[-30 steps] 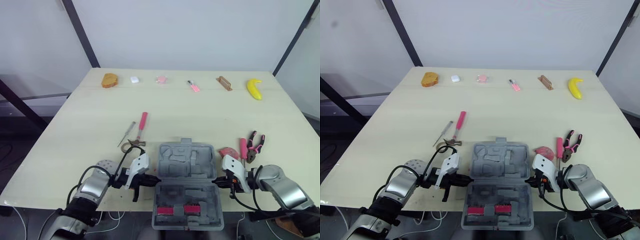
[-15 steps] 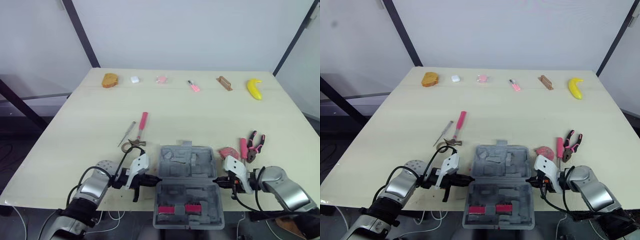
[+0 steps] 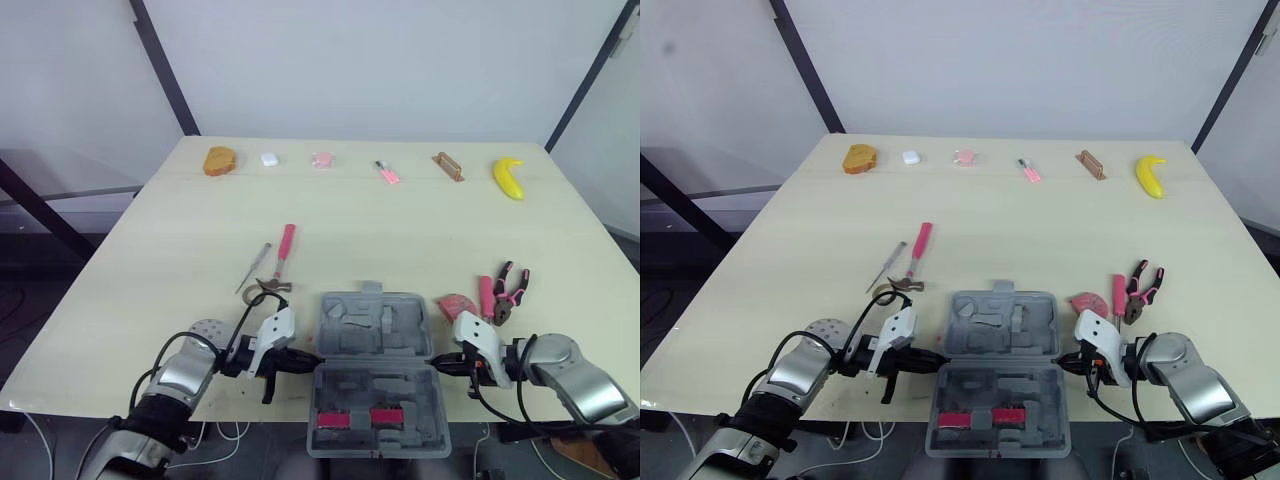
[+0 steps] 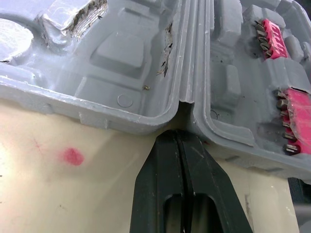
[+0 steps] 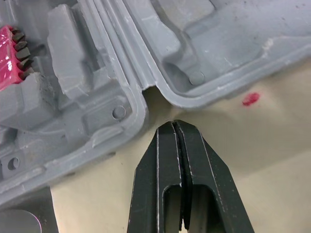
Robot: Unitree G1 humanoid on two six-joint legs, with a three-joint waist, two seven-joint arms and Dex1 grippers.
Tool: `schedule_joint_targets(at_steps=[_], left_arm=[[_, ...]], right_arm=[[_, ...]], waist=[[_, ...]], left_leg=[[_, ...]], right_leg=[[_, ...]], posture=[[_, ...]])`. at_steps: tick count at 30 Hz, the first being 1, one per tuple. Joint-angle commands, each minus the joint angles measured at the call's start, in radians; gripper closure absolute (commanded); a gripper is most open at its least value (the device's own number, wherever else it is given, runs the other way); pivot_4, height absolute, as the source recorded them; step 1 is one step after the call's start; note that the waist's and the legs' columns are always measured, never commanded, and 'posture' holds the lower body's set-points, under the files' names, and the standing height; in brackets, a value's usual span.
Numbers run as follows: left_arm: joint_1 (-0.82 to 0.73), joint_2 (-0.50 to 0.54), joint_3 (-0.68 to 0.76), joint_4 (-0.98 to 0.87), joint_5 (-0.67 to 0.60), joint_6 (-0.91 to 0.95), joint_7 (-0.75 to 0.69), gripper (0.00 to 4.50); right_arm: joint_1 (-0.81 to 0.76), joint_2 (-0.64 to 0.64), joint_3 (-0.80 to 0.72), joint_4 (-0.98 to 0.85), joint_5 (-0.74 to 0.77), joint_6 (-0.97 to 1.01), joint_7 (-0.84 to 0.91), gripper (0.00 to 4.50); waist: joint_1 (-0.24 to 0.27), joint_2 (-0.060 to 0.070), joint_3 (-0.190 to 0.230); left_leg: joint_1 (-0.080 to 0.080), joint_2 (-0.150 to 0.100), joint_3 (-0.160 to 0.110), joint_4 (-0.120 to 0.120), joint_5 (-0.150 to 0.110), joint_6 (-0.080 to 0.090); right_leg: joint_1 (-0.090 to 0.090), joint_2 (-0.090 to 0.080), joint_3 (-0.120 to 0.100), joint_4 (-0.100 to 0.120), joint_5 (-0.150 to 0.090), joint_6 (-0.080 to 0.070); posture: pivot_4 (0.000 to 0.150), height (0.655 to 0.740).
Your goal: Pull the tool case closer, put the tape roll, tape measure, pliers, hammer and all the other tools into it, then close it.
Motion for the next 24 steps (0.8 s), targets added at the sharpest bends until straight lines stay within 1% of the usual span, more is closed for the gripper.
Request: schedule_joint_targets(at_steps=[1, 7, 10, 13, 16, 18, 20, 21, 24], left_arm=[[0.019, 0.026, -0.007, 0.017, 0.01, 0.006, -0.005, 4.49], [0.031, 0.045, 0.019, 0.021, -0.004, -0.008, 0.008, 4.49], [0.051, 0.052, 0.065, 0.007, -0.031, -0.006, 0.042, 4.49], [0.117, 0.047, 0.173, -0.061, -0.117, -0.04, 0.075, 4.49], [0.181, 0.028, 0.272, -0.107, -0.198, -0.058, 0.106, 4.49], [0.226, 0.027, 0.323, -0.114, -0.207, -0.084, 0.144, 4.49], [0.275, 0.014, 0.392, -0.106, -0.21, -0.121, 0.216, 4.49], [0.298, 0.011, 0.424, -0.101, -0.218, -0.133, 0.237, 4.49], [0.352, 0.016, 0.497, -0.08, -0.228, -0.166, 0.279, 4.49]], right_arm=[[0.024, -0.026, -0.024, 0.021, -0.007, 0.009, -0.014, 4.5], [0.057, -0.025, -0.077, 0.017, 0.015, -0.011, -0.025, 4.5], [0.089, -0.014, -0.144, 0.004, 0.042, -0.059, -0.049, 4.5], [0.164, 0.028, -0.277, -0.015, 0.118, -0.165, -0.074, 4.5], [0.237, 0.054, -0.365, 0.009, 0.136, -0.289, -0.086, 4.5], [0.274, 0.077, -0.42, 0.032, 0.149, -0.364, -0.102, 4.5], [0.304, 0.116, -0.493, 0.067, 0.172, -0.422, -0.146, 4.5], [0.317, 0.13, -0.525, 0.09, 0.161, -0.485, -0.171, 4.5], [0.362, 0.147, -0.606, 0.152, 0.191, -0.563, -0.17, 4.5]], waist=[[0.0, 0.0, 0.0], [0.0, 0.0, 0.0], [0.0, 0.0, 0.0], [-0.001, 0.0, 0.0], [-0.002, 0.0, 0.0], [-0.001, 0.0, 0.0], [0.0, 0.0, 0.0], [-0.001, 0.0, 0.0], [-0.001, 0.0, 0.001]], left_leg=[[0.0, 0.0, 0.0, 0.0, 0.0, 0.0], [0.0, 0.0, 0.0, 0.0, 0.0, 0.0], [0.0, 0.0, 0.0, 0.0, 0.0, 0.0], [0.0, 0.0, 0.0, 0.0, 0.0, 0.0], [0.0, 0.001, 0.0, 0.0, 0.0, 0.0], [0.0, 0.001, 0.0, 0.0, 0.0, 0.0], [0.0, 0.001, 0.001, 0.0, 0.0, 0.0], [0.0, 0.001, 0.001, 0.0, 0.0, 0.0], [0.0, 0.001, 0.001, -0.001, 0.0, 0.0]], right_leg=[[0.0, 0.0, 0.0, 0.0, 0.0, 0.0], [0.0, 0.0, 0.0, 0.0, 0.0, 0.0], [0.0, 0.0, 0.0, 0.0, 0.0, 0.0], [0.0, 0.0, 0.0, 0.0, 0.0, 0.0], [0.0, 0.0, 0.0, 0.0, 0.0, 0.0], [0.0, -0.001, 0.0, 0.0, 0.0, 0.0], [0.0, -0.001, 0.0, 0.0, 0.0, 0.0], [0.0, -0.001, 0.0, 0.0, 0.0, 0.0], [0.0, -0.001, 0.0, 0.0, 0.0, 0.0]], posture=[[0.15, 0.74], [0.15, 0.74], [0.15, 0.74], [0.15, 0.74], [0.15, 0.74], [0.15, 0.74], [0.15, 0.74], [0.15, 0.74], [0.15, 0.74]])
